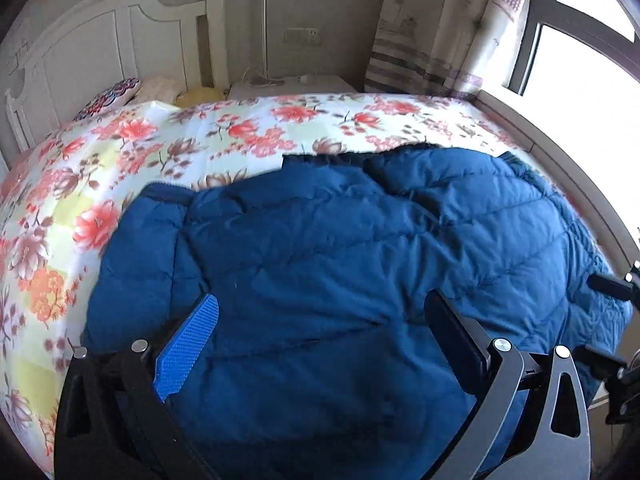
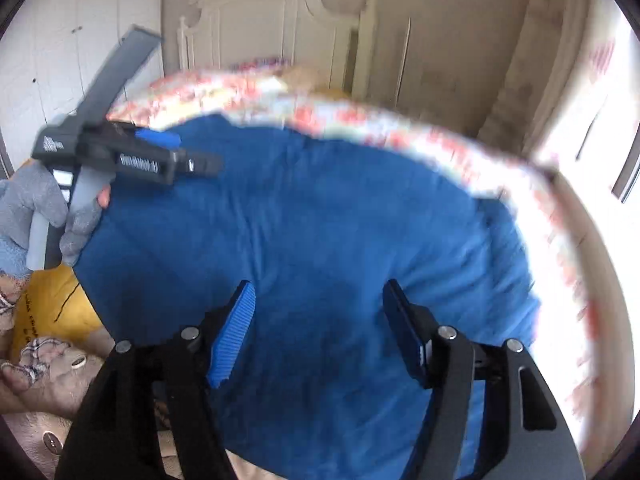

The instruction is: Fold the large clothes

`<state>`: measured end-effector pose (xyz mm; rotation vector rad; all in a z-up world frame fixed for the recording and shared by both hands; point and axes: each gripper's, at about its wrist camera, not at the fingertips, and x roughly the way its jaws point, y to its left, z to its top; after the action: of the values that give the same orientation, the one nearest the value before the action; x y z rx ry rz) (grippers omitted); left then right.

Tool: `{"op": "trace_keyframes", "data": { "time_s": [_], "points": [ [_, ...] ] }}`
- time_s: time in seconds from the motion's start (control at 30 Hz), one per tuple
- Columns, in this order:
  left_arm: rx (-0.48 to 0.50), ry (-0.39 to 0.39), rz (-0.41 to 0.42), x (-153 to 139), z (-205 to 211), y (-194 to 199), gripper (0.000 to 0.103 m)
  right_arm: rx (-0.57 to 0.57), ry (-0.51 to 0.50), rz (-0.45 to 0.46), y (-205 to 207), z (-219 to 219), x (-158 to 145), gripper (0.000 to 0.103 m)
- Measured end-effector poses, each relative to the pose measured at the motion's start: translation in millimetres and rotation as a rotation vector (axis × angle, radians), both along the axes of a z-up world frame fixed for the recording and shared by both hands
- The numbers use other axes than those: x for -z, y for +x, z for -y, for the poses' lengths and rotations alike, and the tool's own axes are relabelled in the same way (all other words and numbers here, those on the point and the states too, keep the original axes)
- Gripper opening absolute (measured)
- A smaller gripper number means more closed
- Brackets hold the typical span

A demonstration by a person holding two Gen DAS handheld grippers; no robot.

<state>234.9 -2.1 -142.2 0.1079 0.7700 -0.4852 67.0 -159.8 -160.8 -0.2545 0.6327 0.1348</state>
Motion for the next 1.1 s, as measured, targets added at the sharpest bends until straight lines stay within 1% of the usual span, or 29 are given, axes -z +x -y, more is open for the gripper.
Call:
{"op": "trace_keyframes", "data": {
  "time_s": [0.03,0.07,0.1,0.13,0.17,0.2,0.23,0.27,0.33,0.37,0.4,0.43,0.47,0.53,0.57,0.6,0.63,0.67,0.7,0.73,0.77,0.8,0.83,0.87,0.97,1.03,1.07,1.1],
  "points": [
    [-0.004,0.013,0.034,-12.7,1.8,3.0,0.099,0.001,-0.037,0.046,3.9,-2.1,-15.8,0.077],
    [-0.013,0.035,0.067,-21.5,3.6,8.9,0.099,0.002,-0.064,0.065,12.3,-1.9,-24.9,0.086],
    [-0.027,0.054,0.086,-26.7,5.8,15.9,0.099,0.000,-0.083,0.067,26.2,-2.7,-31.9,0.087],
    [-0.057,0.086,0.090,-30.5,7.2,31.0,0.099,-0.004,-0.080,0.059,42.2,-1.3,-36.4,0.087],
    [-0.078,0.107,0.067,-29.6,8.1,44.6,0.099,-0.006,-0.051,0.043,64.0,3.4,-39.4,0.087],
    [-0.111,0.127,0.028,-24.8,7.7,63.9,0.099,0.002,-0.020,0.017,87.4,8.9,-38.8,0.087],
    [-0.130,0.137,0.010,-20.8,7.9,73.9,0.099,0.014,-0.010,-0.008,105.3,12.6,-35.6,0.087],
    [-0.148,0.155,-0.017,-11.5,8.2,86.7,0.099,0.033,0.003,-0.056,128.5,18.3,-25.5,0.087],
    [-0.147,0.174,-0.093,13.5,9.1,103.7,0.099,0.052,0.015,-0.187,162.7,24.9,7.3,0.085],
    [-0.141,0.158,-0.133,24.5,8.4,108.4,0.099,0.051,0.051,-0.270,176.8,32.5,29.6,0.088],
    [-0.142,0.118,-0.158,29.5,4.2,111.7,0.099,0.046,0.113,-0.284,179.5,39.9,34.7,0.087],
    [-0.140,0.110,-0.160,28.5,1.3,111.1,0.099,0.045,0.130,-0.285,177.1,41.3,33.3,0.087],
    [-0.137,0.112,-0.159,25.2,1.0,110.1,0.099,0.044,0.129,-0.283,174.5,42.5,29.1,0.084],
    [-0.097,0.089,-0.151,13.6,1.0,109.5,0.099,0.041,0.097,-0.269,174.1,46.2,17.0,0.083],
    [-0.096,0.079,-0.140,7.1,0.6,110.2,0.099,0.061,0.087,-0.245,178.5,53.9,8.5,0.083],
    [-0.122,0.077,-0.113,-1.1,-3.0,113.7,0.099,0.090,0.092,-0.216,183.7,65.0,1.7,0.083],
    [-0.140,0.079,-0.100,-5.3,-4.6,118.6,0.099,0.133,0.118,-0.189,190.8,78.9,-5.5,0.083],
    [-0.164,0.081,-0.104,-5.8,-8.4,126.3,0.099,0.169,0.125,-0.187,201.5,89.6,-5.8,0.083],
    [-0.185,0.086,-0.127,-1.4,-12.0,135.0,0.099,0.210,0.108,-0.204,211.5,100.3,-2.2,0.084],
    [-0.200,0.097,-0.141,5.9,-14.8,141.7,0.099,0.250,0.103,-0.249,223.5,114.1,9.8,0.084],
    [-0.207,0.112,-0.152,15.8,-15.3,146.1,0.099,0.256,0.147,-0.287,231.7,126.3,20.9,0.085],
    [-0.195,0.091,-0.181,27.7,-17.1,151.1,0.099,0.250,0.232,-0.309,234.9,137.7,29.9,0.086],
    [-0.197,0.066,-0.179,30.5,-19.2,151.3,0.099,0.248,0.300,-0.308,234.3,146.8,34.3,0.086],
    [-0.204,0.052,-0.170,29.8,-20.4,149.7,0.099,0.243,0.341,-0.293,231.0,152.3,35.7,0.086],
    [-0.206,0.089,-0.140,27.8,-14.6,146.7,0.099,0.233,0.356,-0.261,223.4,152.7,33.4,0.085],
    [-0.212,0.099,-0.128,23.7,-15.0,145.3,0.099,0.243,0.345,-0.228,217.0,152.8,21.9,0.085],
    [-0.222,0.106,-0.111,19.0,-15.4,141.9,0.099,0.239,0.345,-0.189,205.9,151.9,10.6,0.085],
    [-0.243,0.113,-0.067,8.3,-16.2,132.4,0.099,0.217,0.359,-0.145,190.8,150.4,-3.1,0.085]
  ]
}}
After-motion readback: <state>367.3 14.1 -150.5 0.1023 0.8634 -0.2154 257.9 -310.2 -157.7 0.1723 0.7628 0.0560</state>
